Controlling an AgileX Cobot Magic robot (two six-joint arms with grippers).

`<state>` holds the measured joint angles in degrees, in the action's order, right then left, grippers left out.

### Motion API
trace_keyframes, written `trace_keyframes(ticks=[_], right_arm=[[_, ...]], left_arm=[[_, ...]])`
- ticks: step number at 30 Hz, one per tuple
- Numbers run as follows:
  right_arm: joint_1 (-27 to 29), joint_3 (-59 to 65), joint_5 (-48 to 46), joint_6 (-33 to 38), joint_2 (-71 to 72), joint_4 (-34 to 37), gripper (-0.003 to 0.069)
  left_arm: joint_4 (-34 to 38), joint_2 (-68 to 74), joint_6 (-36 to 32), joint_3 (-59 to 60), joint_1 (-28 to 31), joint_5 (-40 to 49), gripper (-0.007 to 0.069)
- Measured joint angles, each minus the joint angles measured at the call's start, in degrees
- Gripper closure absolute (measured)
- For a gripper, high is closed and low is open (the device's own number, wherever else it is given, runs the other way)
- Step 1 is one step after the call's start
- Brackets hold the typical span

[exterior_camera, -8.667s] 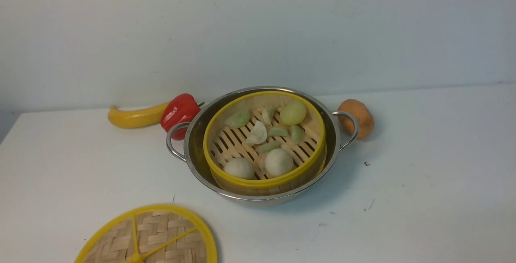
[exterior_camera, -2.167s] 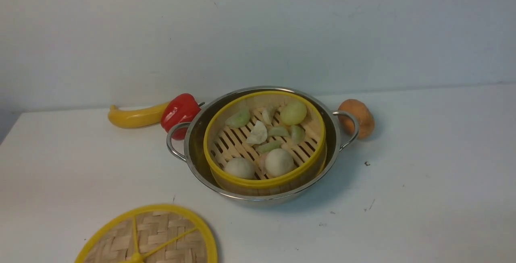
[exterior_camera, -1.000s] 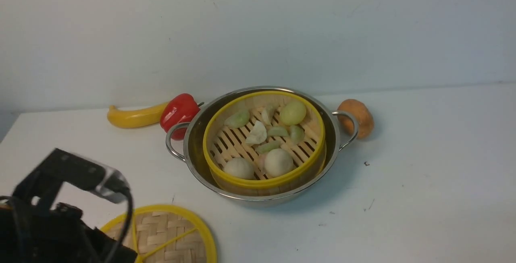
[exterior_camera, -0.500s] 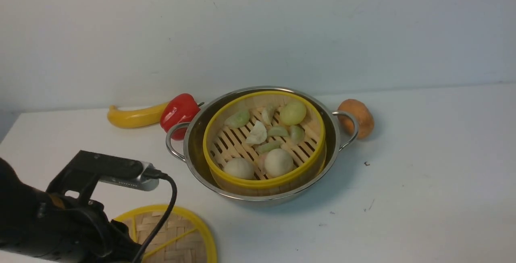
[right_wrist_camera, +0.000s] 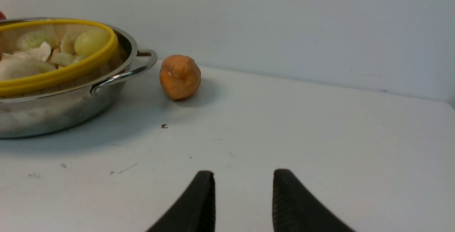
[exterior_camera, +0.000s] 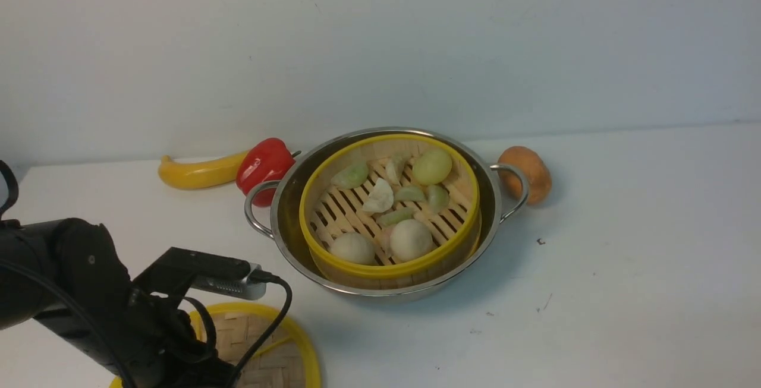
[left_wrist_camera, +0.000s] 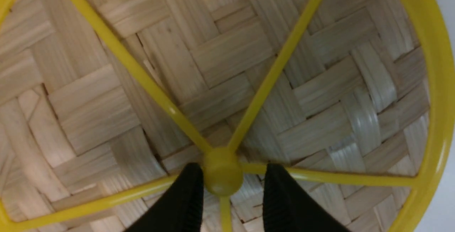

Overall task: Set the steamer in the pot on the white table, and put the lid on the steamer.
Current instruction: 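Grasp the bamboo steamer lid lying on the table by its centre knob, then place the yellow bamboo steamer lid onto the steamer in the pot with the left gripper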

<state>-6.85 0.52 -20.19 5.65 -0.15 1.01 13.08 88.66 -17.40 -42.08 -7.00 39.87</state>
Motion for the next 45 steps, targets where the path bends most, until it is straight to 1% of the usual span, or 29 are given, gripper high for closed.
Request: trace_keyframes(ticks=[9,13,14,16,20,22,24,29,33,37,39,42,45], right_arm=[[0.0,0.0,0.0,-0.1,0.1,0.0,0.041],[0.0,0.0,0.0,-0.1,0.1,0.0,0.041],[0.0,0.0,0.0,0.0,0.1,0.0,0.041],[0.0,0.0,0.0,0.0,0.1,0.0,0.041],[0.0,0.0,0.0,0.0,0.1,0.0,0.041],[0.0,0.0,0.0,0.0,0.1,0.0,0.041],[0.0,0.0,0.0,0.0,0.1,0.0,0.041],[0.0,0.0,0.0,-0.1,0.1,0.0,0.041],[0.0,0.0,0.0,-0.1,0.1,0.0,0.041],[0.0,0.0,0.0,0.0,0.1,0.0,0.041],[0.0,0.0,0.0,0.0,0.1,0.0,0.041],[0.0,0.0,0.0,0.0,0.1,0.0,0.041],[0.0,0.0,0.0,0.0,0.1,0.0,0.041]], left_arm=[[-0.3,0.6,0.0,-0.2,0.0,-2.9,0.04],[-0.3,0.6,0.0,-0.3,0.0,-2.6,0.0464],[-0.5,0.6,0.0,-0.5,0.0,-2.2,0.0507],[-1.3,0.6,0.1,-1.0,0.0,-1.0,0.0506],[-5.1,0.2,0.1,-2.7,0.0,5.8,0.0506],[-7.8,-2.3,0.1,-4.7,0.0,12.8,0.0506],[-9.1,-5.3,0.1,-6.9,0.0,16.4,0.0506],[-9.4,-13.7,0.1,-12.3,0.0,17.0,0.0506],[-6.7,-15.6,-1.4,-17.8,0.0,15.6,0.0506],[-4.3,-11.6,-4.8,-23.7,-1.2,15.0,0.0506],[-3.9,-8.9,-5.4,-26.2,-2.3,14.2,0.0506],[-3.3,-3.5,-6.1,-31.3,-4.6,12.6,0.0506],[-3.3,3.2,-8.4,-37.9,-7.9,11.8,0.0506]])
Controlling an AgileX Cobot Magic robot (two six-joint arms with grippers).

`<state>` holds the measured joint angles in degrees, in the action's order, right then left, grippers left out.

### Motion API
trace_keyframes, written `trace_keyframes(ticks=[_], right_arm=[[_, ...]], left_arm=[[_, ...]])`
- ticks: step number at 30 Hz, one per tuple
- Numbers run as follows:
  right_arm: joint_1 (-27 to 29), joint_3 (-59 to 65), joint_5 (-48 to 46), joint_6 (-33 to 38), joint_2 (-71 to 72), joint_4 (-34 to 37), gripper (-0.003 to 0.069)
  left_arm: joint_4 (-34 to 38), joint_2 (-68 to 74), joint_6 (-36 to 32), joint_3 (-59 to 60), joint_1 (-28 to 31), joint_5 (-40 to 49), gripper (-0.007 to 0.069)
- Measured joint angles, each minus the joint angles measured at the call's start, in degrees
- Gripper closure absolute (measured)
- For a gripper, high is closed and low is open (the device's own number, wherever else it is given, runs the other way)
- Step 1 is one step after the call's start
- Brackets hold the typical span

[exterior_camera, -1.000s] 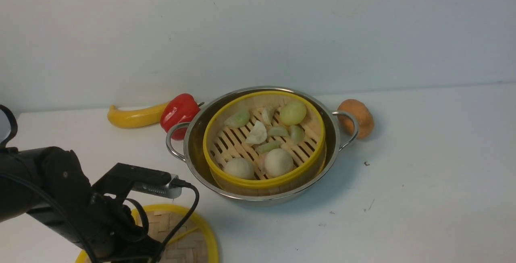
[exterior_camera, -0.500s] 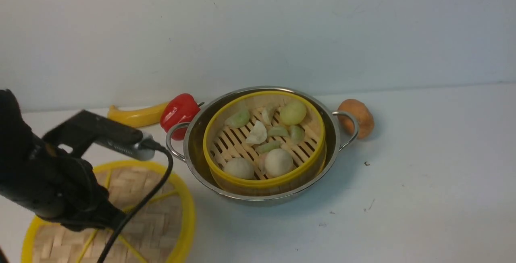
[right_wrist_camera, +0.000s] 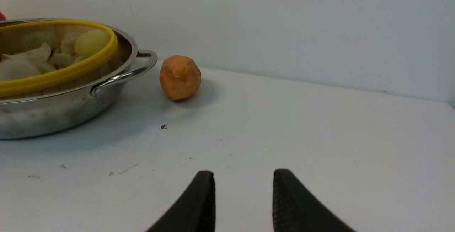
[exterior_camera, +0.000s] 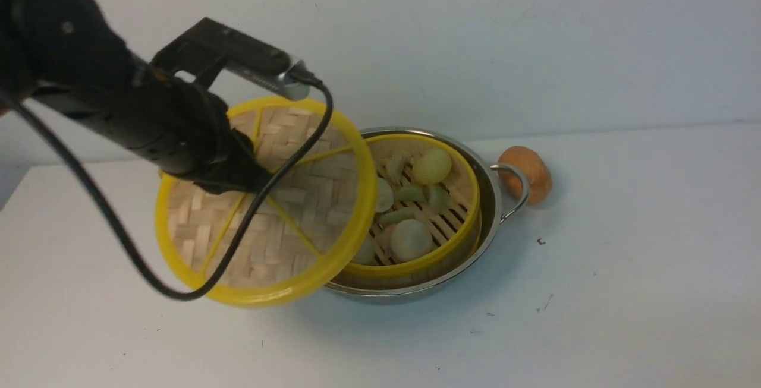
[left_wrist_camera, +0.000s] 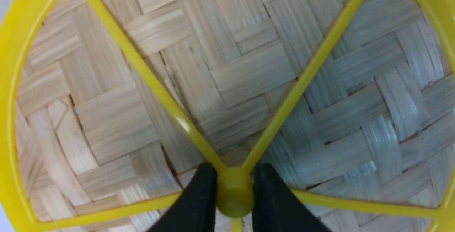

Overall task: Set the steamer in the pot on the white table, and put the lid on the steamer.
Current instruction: 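Place the yellow bamboo steamer lid onto the steamer in the pot with the left gripper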

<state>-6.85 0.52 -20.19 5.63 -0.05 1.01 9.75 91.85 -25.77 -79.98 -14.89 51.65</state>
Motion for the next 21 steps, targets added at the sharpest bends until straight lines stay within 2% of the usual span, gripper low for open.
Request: trace_keyframes(ticks=[6,16,21], right_arm=[[0.0,0.0,0.0,0.0,0.0,0.0,0.041],[0.0,0.0,0.0,0.0,0.0,0.0,0.041],[0.0,0.0,0.0,0.0,0.0,0.0,0.041]], left_arm=[[-1.2,11.8,-2.5,-10.4,-4.9,-0.4,0.0506],[-4.1,26.3,-4.7,-26.7,-6.7,2.9,0.0506],[-4.0,29.1,-6.2,-30.4,-8.1,5.7,0.0506]])
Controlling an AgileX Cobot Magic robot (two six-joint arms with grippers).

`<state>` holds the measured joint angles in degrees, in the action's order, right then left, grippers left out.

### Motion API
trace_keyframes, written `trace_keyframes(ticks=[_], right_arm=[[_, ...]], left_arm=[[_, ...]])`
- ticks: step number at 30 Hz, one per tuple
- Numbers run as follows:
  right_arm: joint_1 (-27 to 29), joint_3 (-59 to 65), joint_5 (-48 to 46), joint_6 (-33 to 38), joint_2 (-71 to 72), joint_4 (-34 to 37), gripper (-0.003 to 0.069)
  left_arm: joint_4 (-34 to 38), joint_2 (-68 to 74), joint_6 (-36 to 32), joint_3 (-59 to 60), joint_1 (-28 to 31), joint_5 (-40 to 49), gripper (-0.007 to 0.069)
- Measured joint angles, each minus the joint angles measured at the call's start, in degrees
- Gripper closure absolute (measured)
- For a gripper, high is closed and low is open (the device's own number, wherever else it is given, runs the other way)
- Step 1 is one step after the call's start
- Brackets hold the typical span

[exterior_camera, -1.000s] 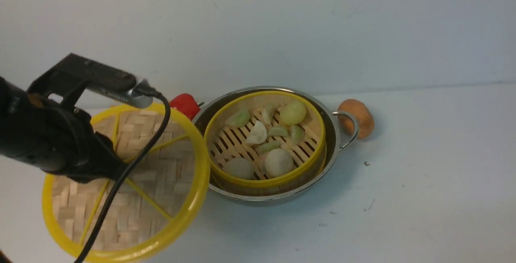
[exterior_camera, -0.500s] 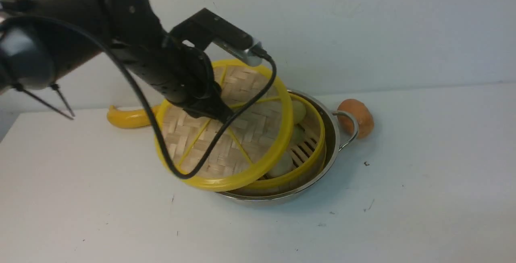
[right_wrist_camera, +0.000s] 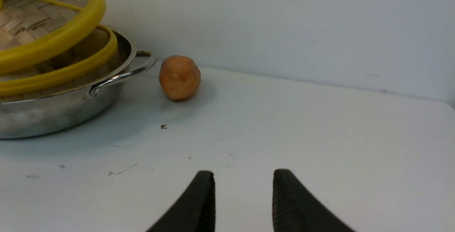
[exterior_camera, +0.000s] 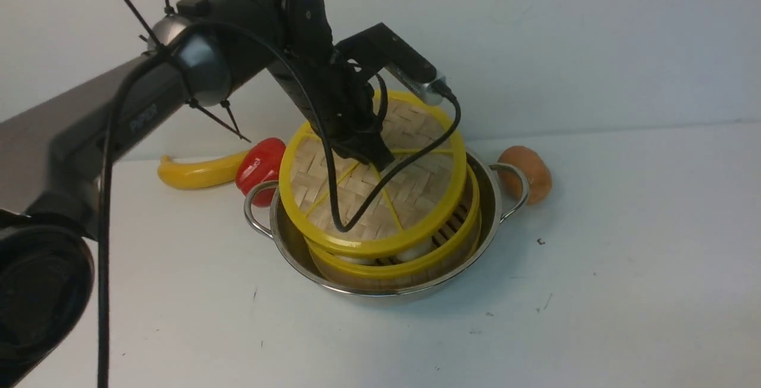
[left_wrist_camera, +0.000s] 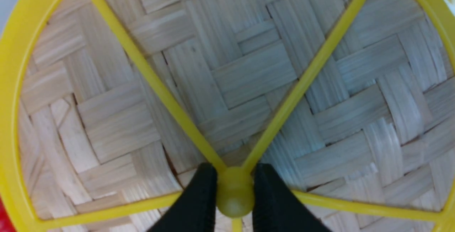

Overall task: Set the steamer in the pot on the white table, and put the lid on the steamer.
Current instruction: 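Place the yellow bamboo steamer lid onto the steamer in the pot with the left gripper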

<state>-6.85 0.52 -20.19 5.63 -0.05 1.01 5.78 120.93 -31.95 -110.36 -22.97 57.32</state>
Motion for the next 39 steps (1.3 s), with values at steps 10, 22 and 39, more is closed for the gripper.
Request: trace_keyframes(ticks=[10,22,39], right_arm=[[0.0,0.0,0.0,0.0,0.0,0.0,0.041],[0.0,0.0,0.0,0.0,0.0,0.0,0.041],[0.0,0.0,0.0,0.0,0.0,0.0,0.041]], left_arm=[[0.9,0.3,-0.1,-0.3,-0.9,4.1,0.0506],[1.1,1.7,-2.7,-0.3,-0.9,1.6,0.0506],[1.5,3.0,-6.6,-0.3,-1.0,-0.7,0.0506]])
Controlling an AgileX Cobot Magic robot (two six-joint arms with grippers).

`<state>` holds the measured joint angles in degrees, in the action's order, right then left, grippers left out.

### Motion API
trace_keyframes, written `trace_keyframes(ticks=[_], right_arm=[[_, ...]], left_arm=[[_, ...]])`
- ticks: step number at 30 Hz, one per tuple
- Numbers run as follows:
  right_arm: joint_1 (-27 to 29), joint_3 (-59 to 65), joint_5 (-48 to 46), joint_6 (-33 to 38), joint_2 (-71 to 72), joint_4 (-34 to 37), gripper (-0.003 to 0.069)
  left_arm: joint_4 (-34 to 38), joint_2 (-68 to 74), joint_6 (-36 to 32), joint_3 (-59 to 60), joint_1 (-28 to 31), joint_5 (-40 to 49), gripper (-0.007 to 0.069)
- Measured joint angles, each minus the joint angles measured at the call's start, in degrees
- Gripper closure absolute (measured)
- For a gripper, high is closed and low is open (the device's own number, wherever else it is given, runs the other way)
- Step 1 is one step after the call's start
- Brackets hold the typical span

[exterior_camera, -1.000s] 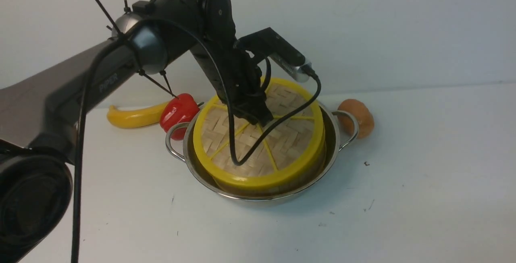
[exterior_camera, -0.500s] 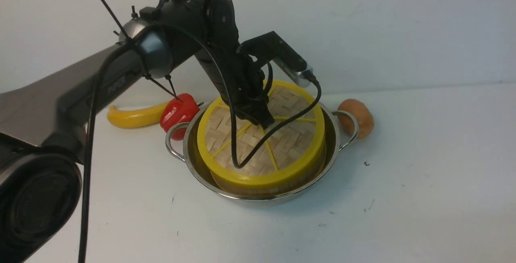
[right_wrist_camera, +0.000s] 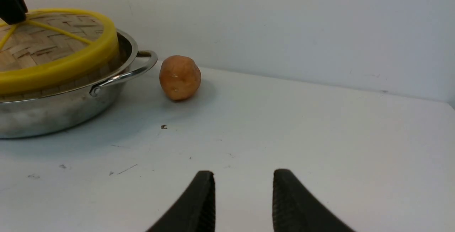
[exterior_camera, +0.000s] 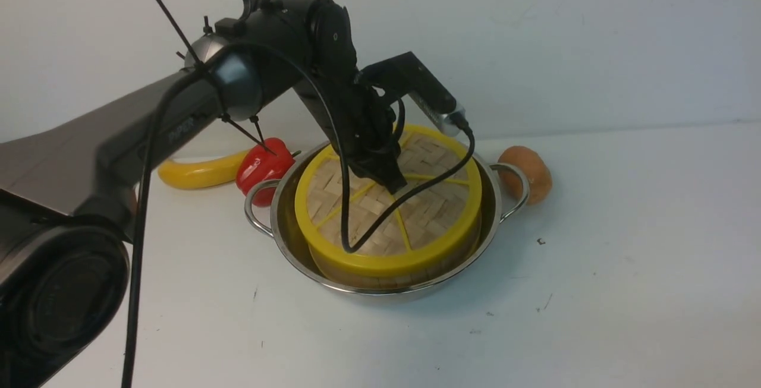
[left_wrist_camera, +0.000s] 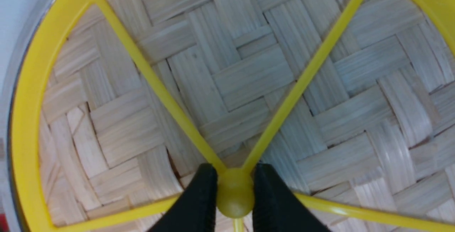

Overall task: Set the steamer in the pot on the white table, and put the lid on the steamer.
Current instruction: 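Place the yellow bamboo steamer lid onto the steamer in the pot with the left gripper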

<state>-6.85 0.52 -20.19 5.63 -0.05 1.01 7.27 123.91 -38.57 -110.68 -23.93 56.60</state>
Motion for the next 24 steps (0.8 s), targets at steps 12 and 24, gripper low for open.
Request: trace_keyframes(ticks=[12,24], right_arm=[[0.0,0.0,0.0,0.0,0.0,0.0,0.041],[0.0,0.0,0.0,0.0,0.0,0.0,0.041]], left_arm=[[0.0,0.2,-0.6,0.0,0.0,-3.7,0.0506],[-0.1,0.2,0.9,-2.5,0.0,-1.3,0.0506]])
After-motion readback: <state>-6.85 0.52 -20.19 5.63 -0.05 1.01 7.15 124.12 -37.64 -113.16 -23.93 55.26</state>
